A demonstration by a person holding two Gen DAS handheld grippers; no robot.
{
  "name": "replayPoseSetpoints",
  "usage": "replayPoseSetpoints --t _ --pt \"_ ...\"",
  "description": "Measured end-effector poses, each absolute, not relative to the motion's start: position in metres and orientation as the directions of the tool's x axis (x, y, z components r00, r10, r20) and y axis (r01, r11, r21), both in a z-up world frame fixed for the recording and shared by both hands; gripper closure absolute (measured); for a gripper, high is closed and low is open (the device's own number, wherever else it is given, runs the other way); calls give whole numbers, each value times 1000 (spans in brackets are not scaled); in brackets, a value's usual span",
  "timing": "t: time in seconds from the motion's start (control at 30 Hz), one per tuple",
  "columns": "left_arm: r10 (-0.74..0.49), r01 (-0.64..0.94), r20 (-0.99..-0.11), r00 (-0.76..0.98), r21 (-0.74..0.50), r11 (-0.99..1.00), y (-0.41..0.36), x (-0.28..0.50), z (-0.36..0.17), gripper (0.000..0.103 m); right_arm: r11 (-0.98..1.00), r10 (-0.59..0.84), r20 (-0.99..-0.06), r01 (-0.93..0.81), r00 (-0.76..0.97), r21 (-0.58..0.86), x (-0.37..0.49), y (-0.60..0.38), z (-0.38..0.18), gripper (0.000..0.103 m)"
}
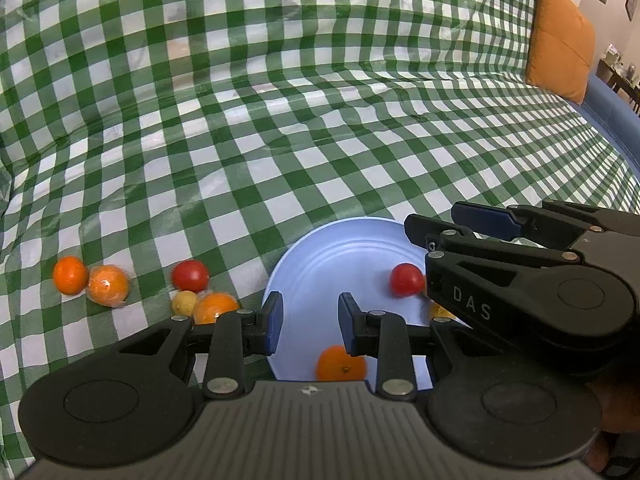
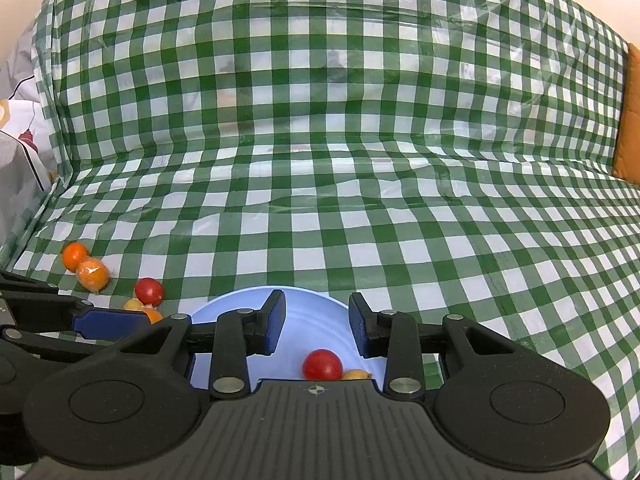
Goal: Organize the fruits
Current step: 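Grasp a yellow plum with the left gripper while the right grasps a mandarin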
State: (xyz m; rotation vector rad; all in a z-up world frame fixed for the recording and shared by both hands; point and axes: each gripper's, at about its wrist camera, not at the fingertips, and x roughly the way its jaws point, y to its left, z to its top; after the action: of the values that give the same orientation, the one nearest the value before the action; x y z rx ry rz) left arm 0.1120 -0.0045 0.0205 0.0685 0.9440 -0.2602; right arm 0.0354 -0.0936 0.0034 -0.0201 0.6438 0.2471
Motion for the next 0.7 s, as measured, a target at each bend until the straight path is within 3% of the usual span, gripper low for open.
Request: replayPoseSetpoints --t 0.47,0.7 --pt "-188 192 -804 564 -93 977 37 120 12 70 963 249 -593 -260 766 69 36 -64 2 67" --pt "-160 55 -798 581 -158 986 94 135 15 70 952 283 -600 -293 748 84 39 -40 -3 67"
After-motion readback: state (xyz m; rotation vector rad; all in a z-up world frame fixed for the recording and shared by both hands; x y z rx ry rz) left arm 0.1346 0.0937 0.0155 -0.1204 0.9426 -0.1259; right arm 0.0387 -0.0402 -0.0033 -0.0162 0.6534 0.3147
